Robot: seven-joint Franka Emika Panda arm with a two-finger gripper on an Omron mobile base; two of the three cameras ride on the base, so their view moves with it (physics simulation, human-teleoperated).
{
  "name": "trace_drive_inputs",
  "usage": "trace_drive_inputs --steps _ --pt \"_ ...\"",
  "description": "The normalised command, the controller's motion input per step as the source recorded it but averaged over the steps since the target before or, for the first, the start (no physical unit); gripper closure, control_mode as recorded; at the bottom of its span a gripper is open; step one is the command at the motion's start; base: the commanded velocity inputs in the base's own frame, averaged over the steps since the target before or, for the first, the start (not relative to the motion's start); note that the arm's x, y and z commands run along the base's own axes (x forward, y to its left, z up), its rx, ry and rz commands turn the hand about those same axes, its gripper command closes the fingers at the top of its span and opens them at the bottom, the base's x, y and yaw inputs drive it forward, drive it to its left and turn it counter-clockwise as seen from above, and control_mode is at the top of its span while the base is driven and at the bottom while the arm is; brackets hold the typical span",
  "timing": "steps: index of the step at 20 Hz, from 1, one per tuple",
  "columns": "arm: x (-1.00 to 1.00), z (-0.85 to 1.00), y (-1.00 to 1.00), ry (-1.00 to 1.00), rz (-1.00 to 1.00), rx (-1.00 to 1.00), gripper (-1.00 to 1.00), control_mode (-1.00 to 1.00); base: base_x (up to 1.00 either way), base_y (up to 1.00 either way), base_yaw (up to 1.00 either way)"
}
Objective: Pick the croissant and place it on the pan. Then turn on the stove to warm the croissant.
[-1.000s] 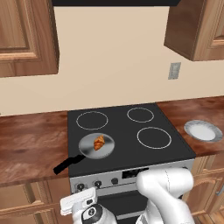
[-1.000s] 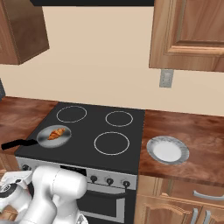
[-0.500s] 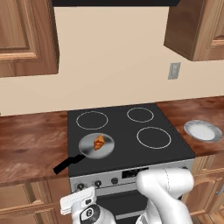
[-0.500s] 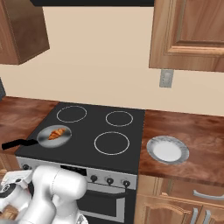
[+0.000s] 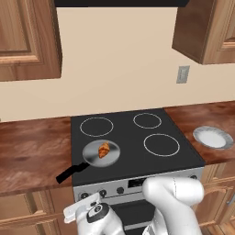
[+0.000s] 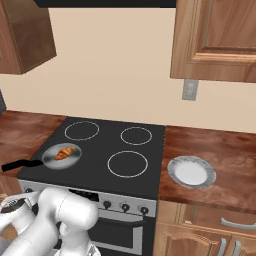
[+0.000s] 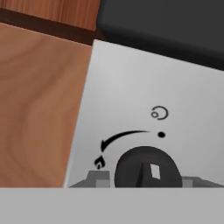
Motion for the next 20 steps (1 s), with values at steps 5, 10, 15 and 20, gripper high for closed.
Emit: trace_drive_inputs --steps 5,10,15,20 --pt "0.17 0.09 0.55 -0.07 0.19 -0.69 1.0 -1.0 0.0 0.0 0.0" --pt "0.06 0.06 0.58 -0.2 0.21 -0.8 1.0 -1.0 0.0 0.0 0.0" --pt "0.29 0.12 0.32 -0.15 0.23 -0.86 1.0 -1.0 0.0 0.0 0.0" --pt "0.13 0.11 0.11 -0.07 0.36 -0.9 1.0 -1.0 0.0 0.0 0.0"
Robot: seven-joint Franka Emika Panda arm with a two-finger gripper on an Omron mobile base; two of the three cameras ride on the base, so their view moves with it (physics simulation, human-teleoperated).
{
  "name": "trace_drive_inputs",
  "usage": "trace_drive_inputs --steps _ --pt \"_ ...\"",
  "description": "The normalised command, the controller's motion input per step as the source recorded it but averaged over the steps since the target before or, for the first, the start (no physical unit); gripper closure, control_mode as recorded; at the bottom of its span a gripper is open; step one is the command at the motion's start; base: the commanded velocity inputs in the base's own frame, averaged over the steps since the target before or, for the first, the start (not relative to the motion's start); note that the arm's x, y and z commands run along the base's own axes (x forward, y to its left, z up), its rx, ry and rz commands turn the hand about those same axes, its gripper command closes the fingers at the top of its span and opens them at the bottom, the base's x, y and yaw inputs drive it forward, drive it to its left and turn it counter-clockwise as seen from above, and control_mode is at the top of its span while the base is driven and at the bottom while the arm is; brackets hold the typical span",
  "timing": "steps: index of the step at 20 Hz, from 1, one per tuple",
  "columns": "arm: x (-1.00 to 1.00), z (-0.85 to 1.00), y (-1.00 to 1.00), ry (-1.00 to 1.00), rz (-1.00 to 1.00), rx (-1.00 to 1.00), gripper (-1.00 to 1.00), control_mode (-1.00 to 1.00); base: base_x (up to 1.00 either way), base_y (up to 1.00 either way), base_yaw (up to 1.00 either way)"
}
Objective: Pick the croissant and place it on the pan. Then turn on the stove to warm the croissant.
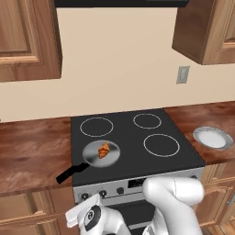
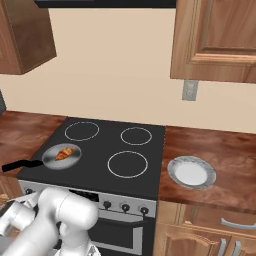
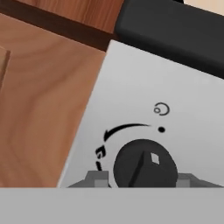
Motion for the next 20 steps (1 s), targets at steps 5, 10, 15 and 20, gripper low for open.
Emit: trace_drive_inputs --steps 5,10,15,20 --pt "0.0 0.03 0.23 0.04 0.34 -0.98 1.0 -1.0 0.0 0.0 0.0" --pt "-0.08 0.0 0.7 0.21 0.13 -1.0 1.0 -1.0 0.0 0.0 0.0" --pt "0.1 0.01 0.98 0.08 0.02 -1.0 1.0 -1.0 0.0 0.0 0.0" --pt "0.35 0.02 1.0 0.14 0.0 -1.0 1.0 -1.0 0.0 0.0 0.0"
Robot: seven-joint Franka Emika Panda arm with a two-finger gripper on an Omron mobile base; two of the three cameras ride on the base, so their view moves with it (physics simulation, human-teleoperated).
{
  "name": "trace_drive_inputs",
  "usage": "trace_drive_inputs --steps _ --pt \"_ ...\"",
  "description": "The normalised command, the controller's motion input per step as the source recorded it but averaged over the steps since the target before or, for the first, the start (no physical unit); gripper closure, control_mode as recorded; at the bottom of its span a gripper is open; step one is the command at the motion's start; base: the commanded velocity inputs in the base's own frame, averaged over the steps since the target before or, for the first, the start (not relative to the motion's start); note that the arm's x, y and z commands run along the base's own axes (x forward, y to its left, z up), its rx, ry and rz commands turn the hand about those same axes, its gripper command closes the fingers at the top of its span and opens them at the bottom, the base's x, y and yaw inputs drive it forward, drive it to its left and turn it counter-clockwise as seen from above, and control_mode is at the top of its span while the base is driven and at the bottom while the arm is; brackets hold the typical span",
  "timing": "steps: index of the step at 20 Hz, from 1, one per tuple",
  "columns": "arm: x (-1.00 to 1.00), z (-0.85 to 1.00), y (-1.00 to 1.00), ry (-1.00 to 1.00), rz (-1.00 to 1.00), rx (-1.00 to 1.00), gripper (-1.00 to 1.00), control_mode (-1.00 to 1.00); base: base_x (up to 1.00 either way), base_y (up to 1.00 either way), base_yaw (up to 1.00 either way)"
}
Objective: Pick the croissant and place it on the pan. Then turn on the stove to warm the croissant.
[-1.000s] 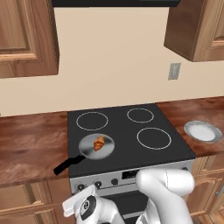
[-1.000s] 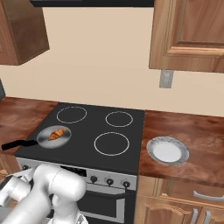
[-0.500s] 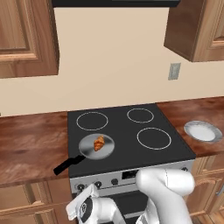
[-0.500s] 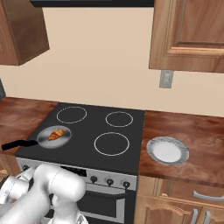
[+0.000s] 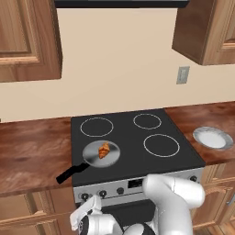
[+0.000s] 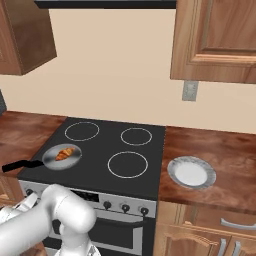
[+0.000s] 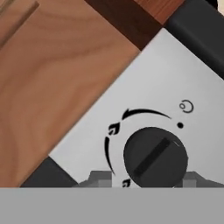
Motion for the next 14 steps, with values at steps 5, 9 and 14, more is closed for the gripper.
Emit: trace_drive_inputs --steps 5,9,14 --pt "0.49 0.23 1.0 0.21 0.0 -1.0 1.0 -1.0 0.0 0.0 0.0" --pt "0.64 0.44 1.0 0.31 0.0 -0.98 1.0 -1.0 0.0 0.0 0.0" --pt "0.68 0.38 1.0 0.28 0.0 -0.99 1.0 -1.0 0.0 0.0 0.0"
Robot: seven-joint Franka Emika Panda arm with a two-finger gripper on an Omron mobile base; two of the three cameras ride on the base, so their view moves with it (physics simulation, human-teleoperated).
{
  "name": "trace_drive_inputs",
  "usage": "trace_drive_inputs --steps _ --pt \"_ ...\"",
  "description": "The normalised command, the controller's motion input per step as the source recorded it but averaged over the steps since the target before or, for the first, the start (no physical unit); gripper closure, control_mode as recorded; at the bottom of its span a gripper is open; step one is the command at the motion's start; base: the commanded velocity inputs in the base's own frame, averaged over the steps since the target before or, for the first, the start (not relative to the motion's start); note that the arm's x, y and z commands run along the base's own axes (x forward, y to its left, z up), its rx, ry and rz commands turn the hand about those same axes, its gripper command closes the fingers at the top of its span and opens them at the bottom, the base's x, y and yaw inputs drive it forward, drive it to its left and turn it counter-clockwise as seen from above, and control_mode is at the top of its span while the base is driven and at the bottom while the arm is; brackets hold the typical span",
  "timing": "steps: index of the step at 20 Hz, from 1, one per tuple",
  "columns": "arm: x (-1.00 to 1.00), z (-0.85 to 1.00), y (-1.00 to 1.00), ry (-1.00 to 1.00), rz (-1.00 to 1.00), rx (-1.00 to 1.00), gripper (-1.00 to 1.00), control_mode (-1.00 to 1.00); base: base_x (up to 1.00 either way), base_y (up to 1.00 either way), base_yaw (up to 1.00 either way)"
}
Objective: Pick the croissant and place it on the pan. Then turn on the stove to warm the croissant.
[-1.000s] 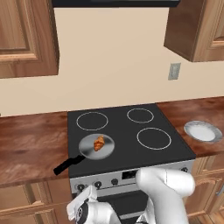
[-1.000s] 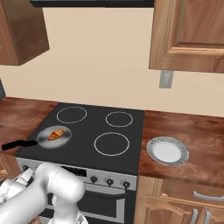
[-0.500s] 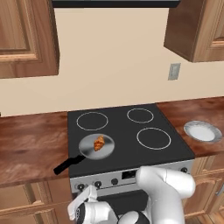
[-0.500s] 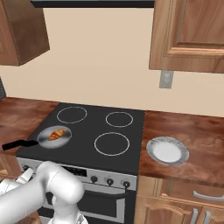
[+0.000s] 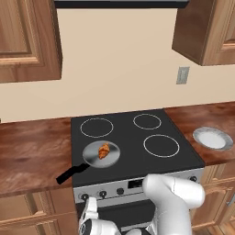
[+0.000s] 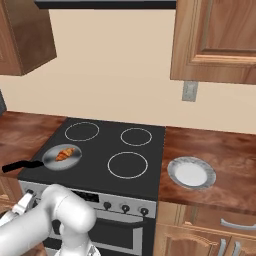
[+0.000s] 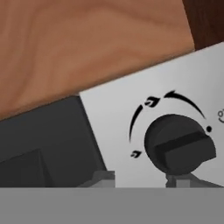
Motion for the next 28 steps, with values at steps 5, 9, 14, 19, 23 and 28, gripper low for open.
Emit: trace_drive_inputs --steps 5,9,14,19,23,28 --pt "0.75 0.91 1.0 0.23 0.0 -0.79 1.0 -1.0 0.0 0.0 0.0" --pt "0.61 0.92 1.0 0.25 0.0 -0.79 1.0 -1.0 0.0 0.0 0.0" --pt "0.51 0.72 1.0 0.29 0.0 -0.87 1.0 -1.0 0.0 0.0 0.0" --pt "0.47 0.47 1.0 0.24 0.01 -0.91 1.0 -1.0 0.0 0.0 0.0" --pt "0.68 0.39 1.0 -0.05 0.01 -0.8 1.0 -1.0 0.0 0.0 0.0" --pt "0.5 0.3 1.0 -0.22 0.05 -0.79 1.0 -1.0 0.0 0.0 0.0"
